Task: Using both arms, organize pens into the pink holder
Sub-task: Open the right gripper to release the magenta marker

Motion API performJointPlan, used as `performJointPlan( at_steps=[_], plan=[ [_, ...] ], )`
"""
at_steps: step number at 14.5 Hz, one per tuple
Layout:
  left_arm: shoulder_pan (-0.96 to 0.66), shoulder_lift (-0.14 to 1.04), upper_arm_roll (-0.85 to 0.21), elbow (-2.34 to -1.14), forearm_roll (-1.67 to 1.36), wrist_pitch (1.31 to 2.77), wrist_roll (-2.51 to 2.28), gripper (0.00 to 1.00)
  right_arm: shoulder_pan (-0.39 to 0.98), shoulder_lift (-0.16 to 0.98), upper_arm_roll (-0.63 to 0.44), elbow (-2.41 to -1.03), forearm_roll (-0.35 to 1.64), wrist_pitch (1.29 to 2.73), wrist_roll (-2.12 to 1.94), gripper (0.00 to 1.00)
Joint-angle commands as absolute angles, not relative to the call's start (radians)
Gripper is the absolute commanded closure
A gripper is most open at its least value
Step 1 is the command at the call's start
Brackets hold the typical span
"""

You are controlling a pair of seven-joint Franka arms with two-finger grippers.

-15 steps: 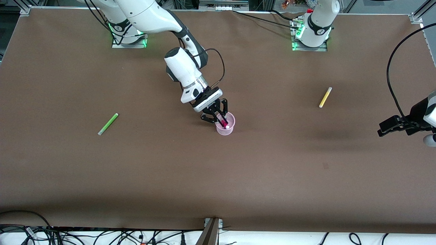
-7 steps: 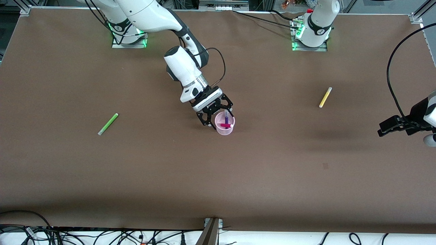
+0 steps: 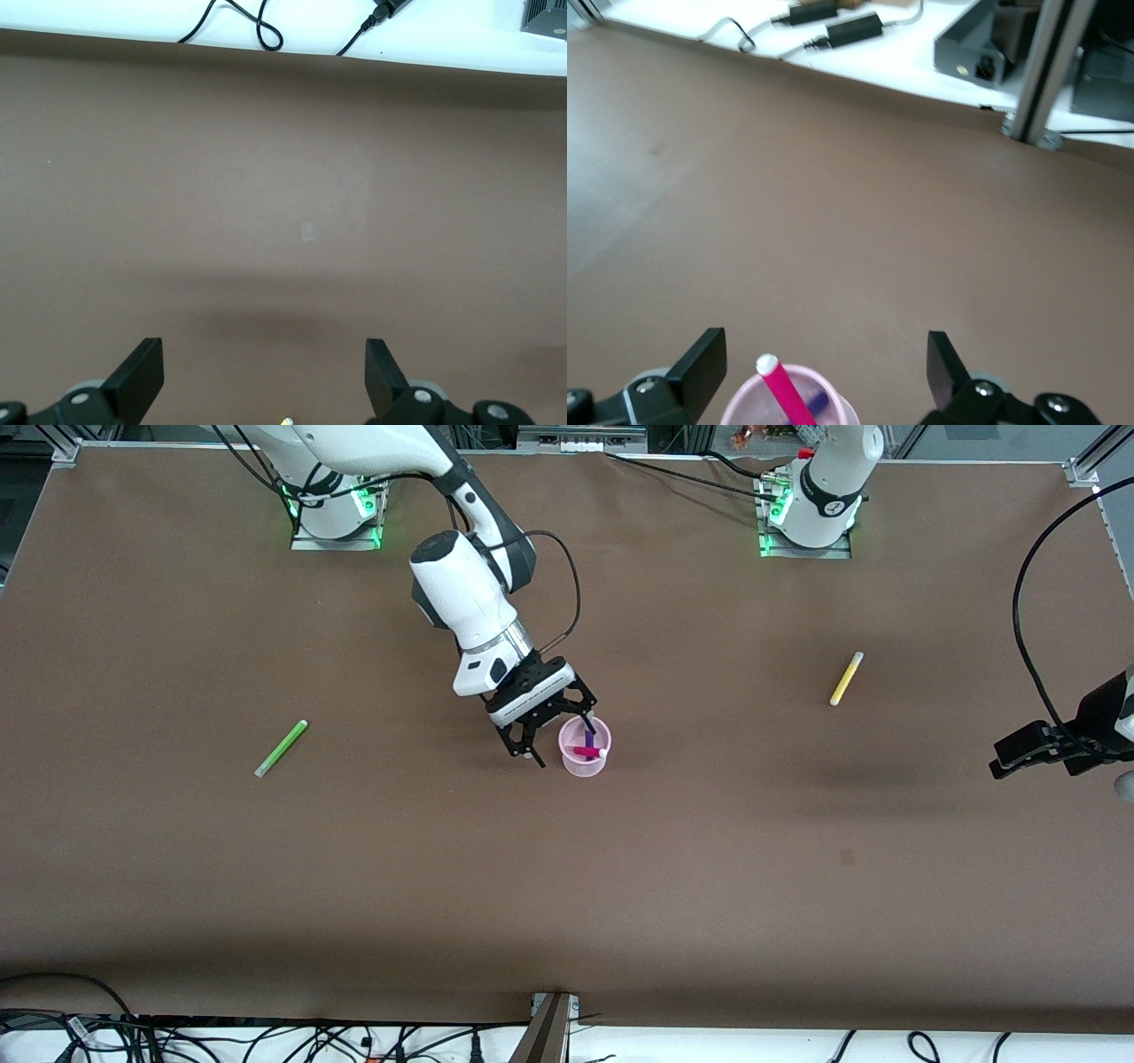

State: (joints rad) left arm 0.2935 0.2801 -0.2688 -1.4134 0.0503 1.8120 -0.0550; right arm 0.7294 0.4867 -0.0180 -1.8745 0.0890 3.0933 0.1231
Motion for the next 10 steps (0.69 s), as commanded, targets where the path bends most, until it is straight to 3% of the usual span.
performJointPlan(
  at_steps=[1,8,10],
  plan=[
    [0.272,0.25,-0.262,-1.399,0.064,1.773,-0.069,0.0,0.741,0.35,-0.075,-1.902,0.104,2.878,0.117,0.0],
    [-0.053,0.152,0.061,-1.497,0.048,1.775,-0.054,0.0,0.742,0.042,-0.253,-1.936,0.095,2.305,0.108,0.0],
    [-0.084,0.12,0.097,-1.555,0.015,1.827,-0.052,0.0,0.733,-0.014,-0.329,-1.927,0.094,2.182,0.019,0.0]
  ],
)
